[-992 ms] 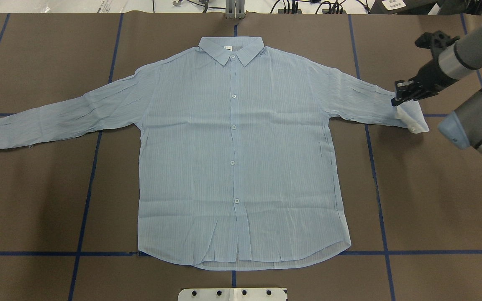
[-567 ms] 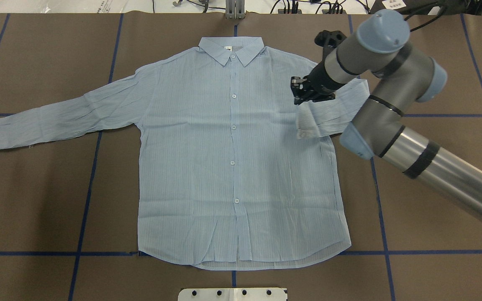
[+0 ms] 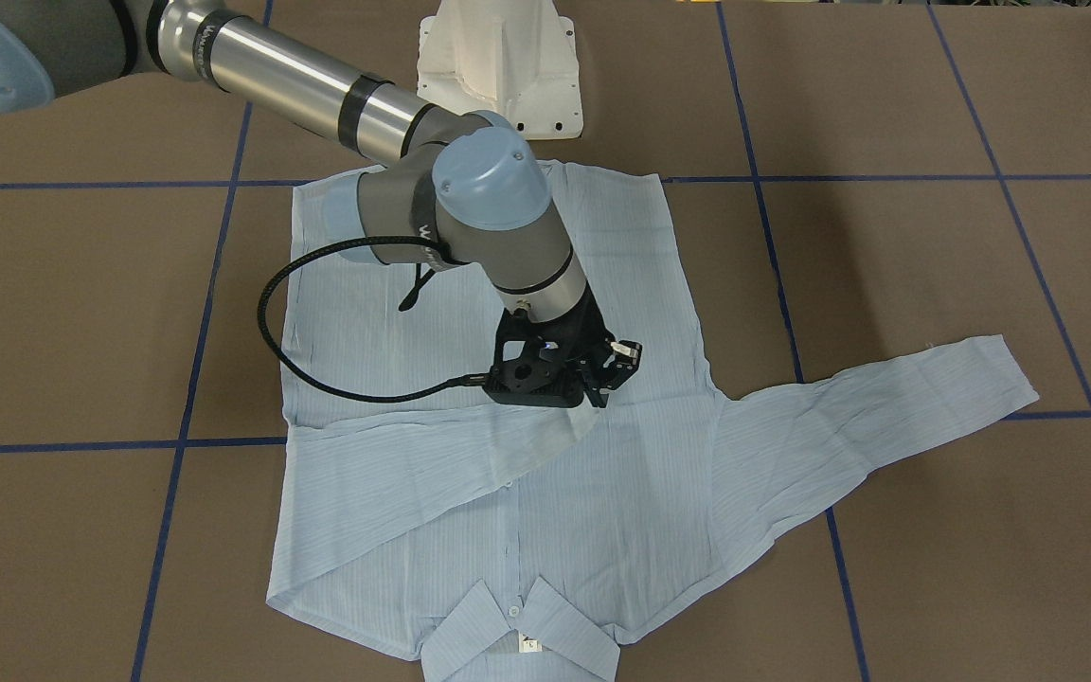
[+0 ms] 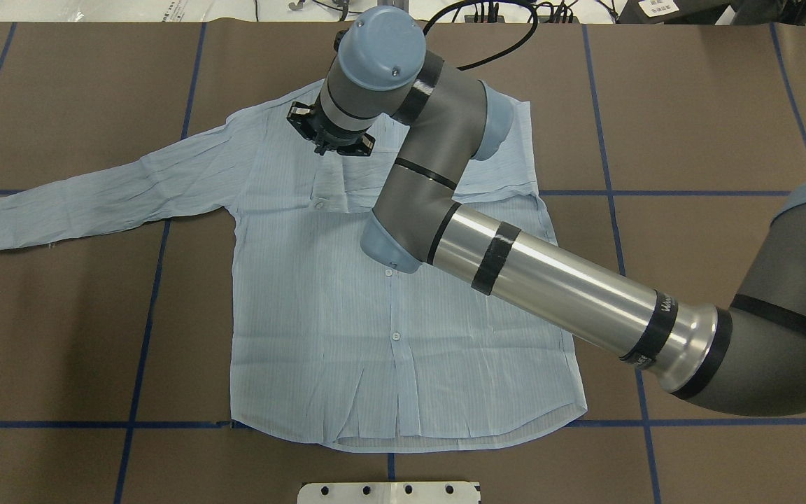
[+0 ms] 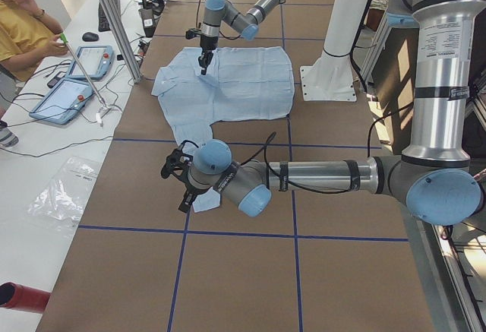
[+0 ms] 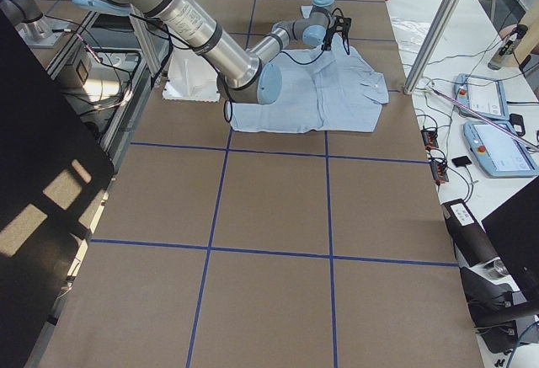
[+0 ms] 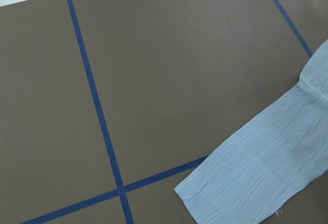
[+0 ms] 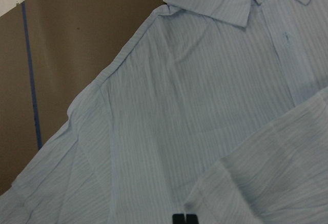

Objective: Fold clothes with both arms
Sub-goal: 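Fold the held sleeve across the shirt body toward the collar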

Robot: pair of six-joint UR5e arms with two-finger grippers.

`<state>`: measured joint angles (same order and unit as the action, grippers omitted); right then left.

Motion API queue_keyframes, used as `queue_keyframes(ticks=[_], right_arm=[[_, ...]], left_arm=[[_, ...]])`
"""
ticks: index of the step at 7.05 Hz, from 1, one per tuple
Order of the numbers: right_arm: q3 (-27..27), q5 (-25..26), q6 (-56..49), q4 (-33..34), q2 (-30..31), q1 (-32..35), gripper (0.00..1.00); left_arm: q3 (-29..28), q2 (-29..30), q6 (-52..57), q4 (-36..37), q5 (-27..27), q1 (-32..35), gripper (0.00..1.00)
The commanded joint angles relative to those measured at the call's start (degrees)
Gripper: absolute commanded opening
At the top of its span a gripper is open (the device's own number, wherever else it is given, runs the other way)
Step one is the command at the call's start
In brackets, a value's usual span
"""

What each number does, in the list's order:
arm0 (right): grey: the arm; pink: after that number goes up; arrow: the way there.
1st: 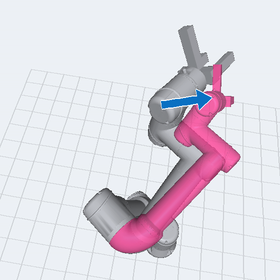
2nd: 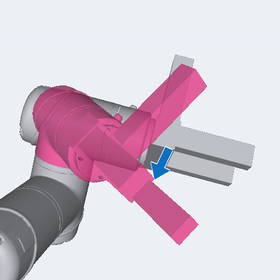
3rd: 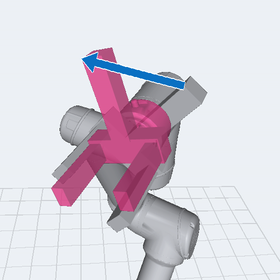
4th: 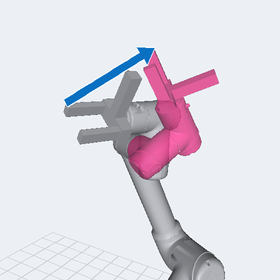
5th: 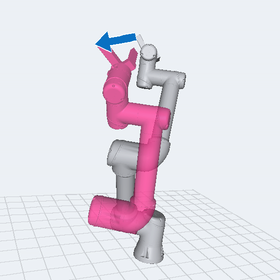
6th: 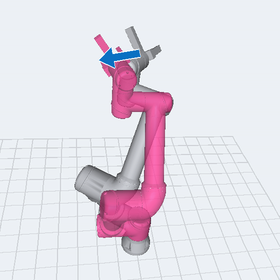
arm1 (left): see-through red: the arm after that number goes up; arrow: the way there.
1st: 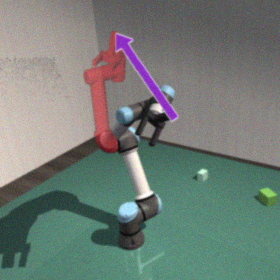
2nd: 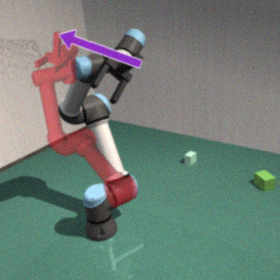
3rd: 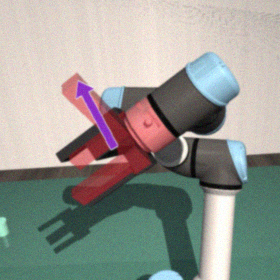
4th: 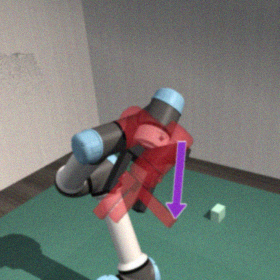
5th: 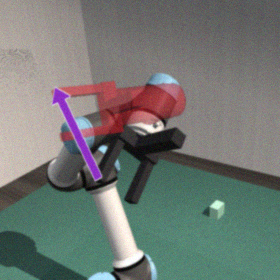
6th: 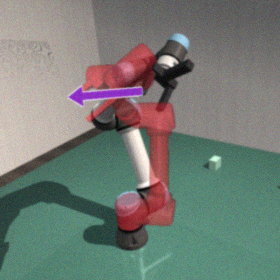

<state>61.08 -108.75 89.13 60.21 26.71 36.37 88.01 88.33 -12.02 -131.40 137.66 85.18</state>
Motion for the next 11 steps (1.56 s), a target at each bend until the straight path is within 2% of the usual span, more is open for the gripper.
queue_keyframes(ticks=[1, 2, 3, 4, 6, 7, 9, 10, 11], right_arm=[[-2.6, 3.3, 1.9, -0.2, -2.4, -1.3, 0.00], [-3.5, 3.5, 1.9, -0.2, -2.9, -1.5, 0.41], [-6.2, 5.7, 3.7, -0.1, -5.0, -2.2, 0.98], [-7.1, 6.0, 4.3, -0.1, -5.8, -2.3, 0.99], [-6.2, 6.3, 8.1, 0.3, -5.5, -2.3, 0.99], [-1.9, 6.2, 9.6, 0.2, -2.0, -2.2, 0.99], [12.3, 5.7, 9.2, 0.7, 10.6, -1.6, 0.99], [15.3, 5.6, 9.1, 0.5, 13.7, -1.2, 0.99], [15.5, 5.7, 9.1, 0.4, 14.2, -1.1, 0.99]], left_arm=[[0.1, 0.1, -0.1, 0.0, 0.1, 0.0, 1.00], [0.1, 0.1, -0.1, 0.0, 0.1, 0.0, 1.00], [0.1, 0.2, -0.1, 0.0, 0.1, -0.1, 1.00], [-0.2, 0.3, -0.2, -1.0, -0.4, -0.5, 1.00], [-6.6, 4.3, -6.2, -3.0, -0.6, -2.5, 1.00], [-9.1, 5.7, -9.8, -3.7, -0.6, -5.9, 1.00], [-11.8, 7.6, -22.1, -7.1, -6.9, -13.2, 1.00], [-12.6, 7.4, -27.0, -11.3, -7.4, -16.8, 1.00], [-12.8, 6.9, -30.0, -13.1, -7.3, -18.3, 0.98]])
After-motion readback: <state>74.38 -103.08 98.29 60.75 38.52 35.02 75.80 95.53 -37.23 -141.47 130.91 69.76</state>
